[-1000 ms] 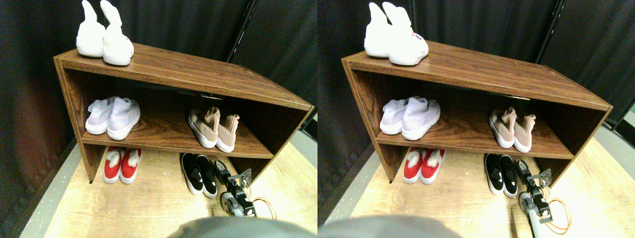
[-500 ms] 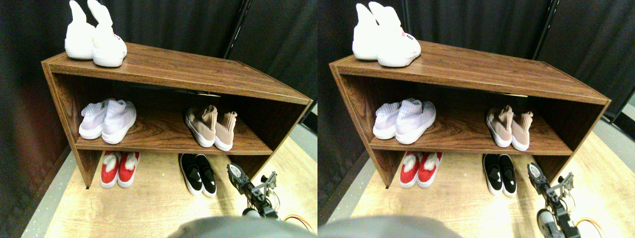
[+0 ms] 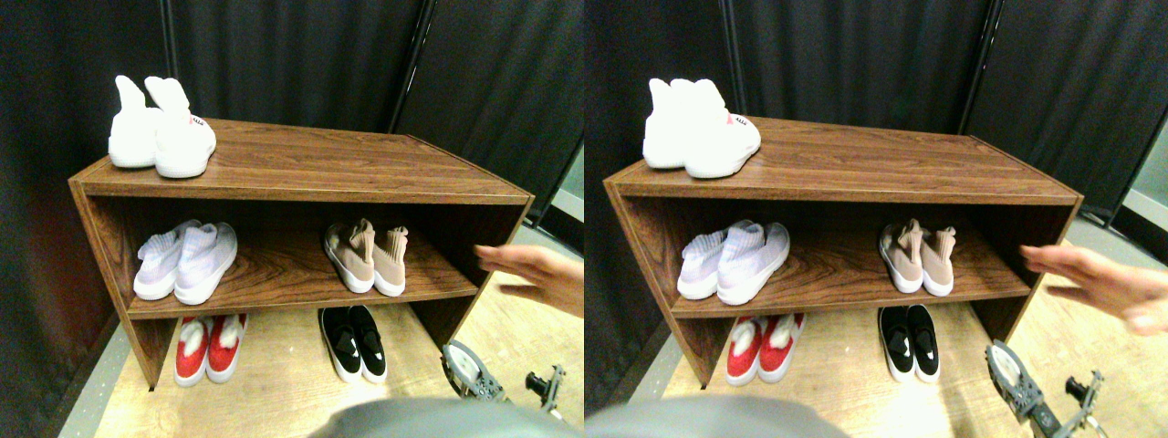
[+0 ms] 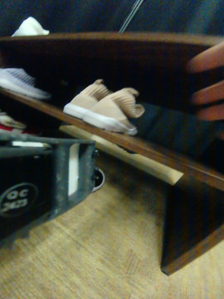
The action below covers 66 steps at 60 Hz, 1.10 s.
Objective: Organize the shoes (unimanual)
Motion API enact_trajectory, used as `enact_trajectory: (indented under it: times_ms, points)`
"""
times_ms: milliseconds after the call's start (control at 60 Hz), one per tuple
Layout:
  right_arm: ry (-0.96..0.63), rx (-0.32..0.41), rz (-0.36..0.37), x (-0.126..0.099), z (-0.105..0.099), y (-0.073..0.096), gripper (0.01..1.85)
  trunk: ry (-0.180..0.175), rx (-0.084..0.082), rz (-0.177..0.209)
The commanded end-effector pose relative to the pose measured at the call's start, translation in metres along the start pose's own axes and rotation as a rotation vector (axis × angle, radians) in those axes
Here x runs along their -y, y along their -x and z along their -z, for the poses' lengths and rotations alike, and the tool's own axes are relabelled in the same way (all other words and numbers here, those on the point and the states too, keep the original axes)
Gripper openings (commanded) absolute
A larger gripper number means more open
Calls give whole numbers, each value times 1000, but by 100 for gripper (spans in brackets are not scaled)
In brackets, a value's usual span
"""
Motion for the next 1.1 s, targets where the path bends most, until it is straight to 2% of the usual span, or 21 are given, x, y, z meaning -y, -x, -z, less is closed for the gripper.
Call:
enact_trajectory:
  times_ms: [17, 67, 183, 267, 350, 450, 733, 1100]
  points:
    - [62, 35, -102, -27, -1, 17, 6, 3, 33, 5]
    - [81, 42, -112, -33, -2, 20, 6, 1, 41, 6]
    - [15, 43, -144, -45, -3, 23, 6, 0, 61, 6]
    - [65, 81, -169, -57, -4, 27, 6, 1, 70, 5]
    - [72, 57, -196, -65, -4, 28, 6, 2, 79, 3]
    - [71, 49, -196, -71, -2, 28, 6, 3, 88, -1]
    - [32, 35, -233, -76, 7, 24, 6, 4, 87, -2]
    - [40, 51, -223, -74, 8, 19, 6, 6, 68, 2]
